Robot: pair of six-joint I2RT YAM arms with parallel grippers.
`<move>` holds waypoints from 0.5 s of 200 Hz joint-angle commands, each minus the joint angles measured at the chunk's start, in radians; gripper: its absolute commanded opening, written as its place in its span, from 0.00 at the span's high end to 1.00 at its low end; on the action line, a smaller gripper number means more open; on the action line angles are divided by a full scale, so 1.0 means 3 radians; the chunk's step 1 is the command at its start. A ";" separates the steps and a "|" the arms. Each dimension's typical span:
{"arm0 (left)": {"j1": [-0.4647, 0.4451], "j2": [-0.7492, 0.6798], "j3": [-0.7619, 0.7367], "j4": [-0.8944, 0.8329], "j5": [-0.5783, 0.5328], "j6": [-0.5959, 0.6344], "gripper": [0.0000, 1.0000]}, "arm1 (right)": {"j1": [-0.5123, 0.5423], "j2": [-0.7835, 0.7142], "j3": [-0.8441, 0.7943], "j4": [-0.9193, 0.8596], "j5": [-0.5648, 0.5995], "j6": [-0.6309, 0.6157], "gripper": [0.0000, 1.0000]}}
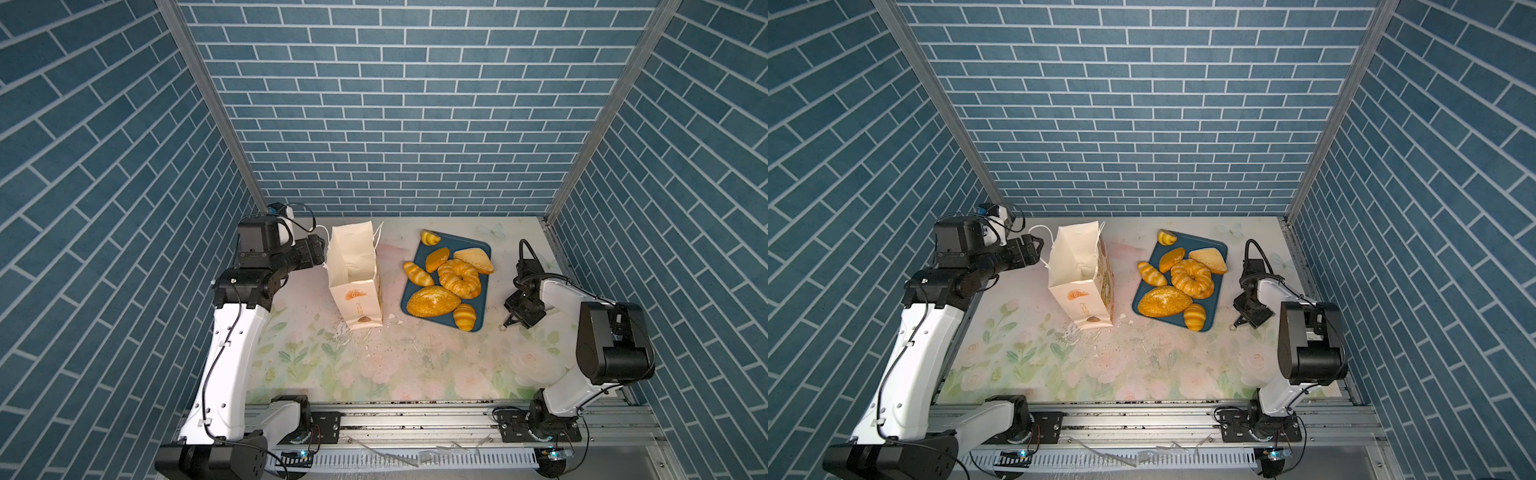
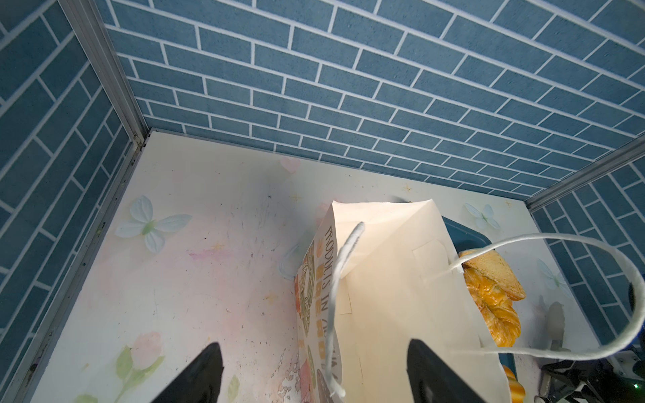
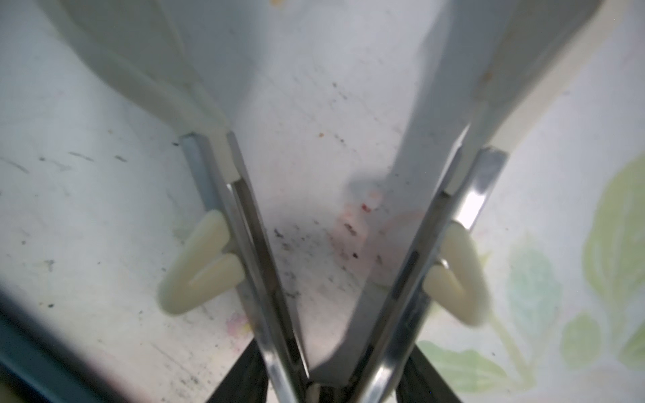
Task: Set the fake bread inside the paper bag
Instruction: 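Lower the right gripper onto the metal tongs and close on them, then lift the tongs with the right gripper and open them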
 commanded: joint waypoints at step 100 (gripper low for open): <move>0.0014 -0.0173 -0.0157 0.0167 0.0004 -0.0115 0.16 | 0.0034 0.0151 0.0267 -0.0363 -0.0210 -0.2341 0.49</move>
